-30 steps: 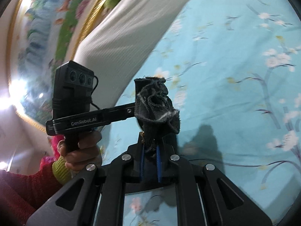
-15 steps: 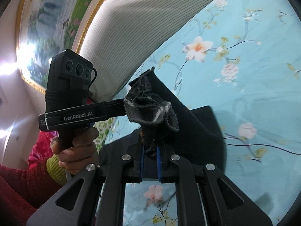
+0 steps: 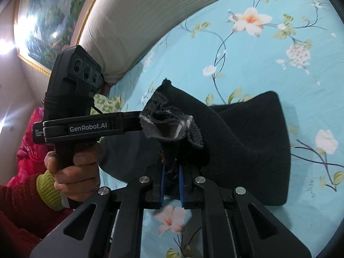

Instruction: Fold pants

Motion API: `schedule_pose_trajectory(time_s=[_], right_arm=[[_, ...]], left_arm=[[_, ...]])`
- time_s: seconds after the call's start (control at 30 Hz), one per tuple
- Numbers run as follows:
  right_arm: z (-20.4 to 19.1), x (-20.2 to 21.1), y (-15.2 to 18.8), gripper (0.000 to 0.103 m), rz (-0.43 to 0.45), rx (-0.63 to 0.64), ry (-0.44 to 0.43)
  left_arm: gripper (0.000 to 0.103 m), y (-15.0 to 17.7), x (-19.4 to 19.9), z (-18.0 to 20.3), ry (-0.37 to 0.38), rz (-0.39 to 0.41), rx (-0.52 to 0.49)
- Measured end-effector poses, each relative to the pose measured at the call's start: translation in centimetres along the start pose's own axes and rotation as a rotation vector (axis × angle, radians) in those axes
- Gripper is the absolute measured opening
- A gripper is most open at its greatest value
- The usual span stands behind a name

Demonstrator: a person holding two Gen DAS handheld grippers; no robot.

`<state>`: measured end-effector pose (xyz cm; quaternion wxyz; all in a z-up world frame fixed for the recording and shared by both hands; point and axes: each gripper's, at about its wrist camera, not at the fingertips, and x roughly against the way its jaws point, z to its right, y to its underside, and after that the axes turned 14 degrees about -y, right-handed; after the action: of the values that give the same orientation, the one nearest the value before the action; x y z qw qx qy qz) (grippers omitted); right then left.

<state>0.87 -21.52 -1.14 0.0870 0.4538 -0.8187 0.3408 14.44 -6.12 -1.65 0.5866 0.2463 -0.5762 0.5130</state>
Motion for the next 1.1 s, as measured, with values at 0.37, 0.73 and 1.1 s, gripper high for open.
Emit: schedule_pose_trajectory(time_s=[0.37, 0.73, 1.1], right_arm=[[-0.3, -2.7, 0.6, 0.019, -0.112, 0.041, 0.081], [-2.6, -4.4, 0.9, 0.043, -0.212, 0.088, 0.042], [-6.0, -6.5, -0.5, 0.043, -0.254, 0.161, -0.026]], left_arm=[[0.008, 2.2, -1.1, -2.8, -0.039, -0.030, 0.103], [0.014, 6.2, 1.9, -7.6, -0.082, 0.004, 0.329], [0.046, 11.8, 6.4, -12.1, -0.149, 0.066, 0.535]])
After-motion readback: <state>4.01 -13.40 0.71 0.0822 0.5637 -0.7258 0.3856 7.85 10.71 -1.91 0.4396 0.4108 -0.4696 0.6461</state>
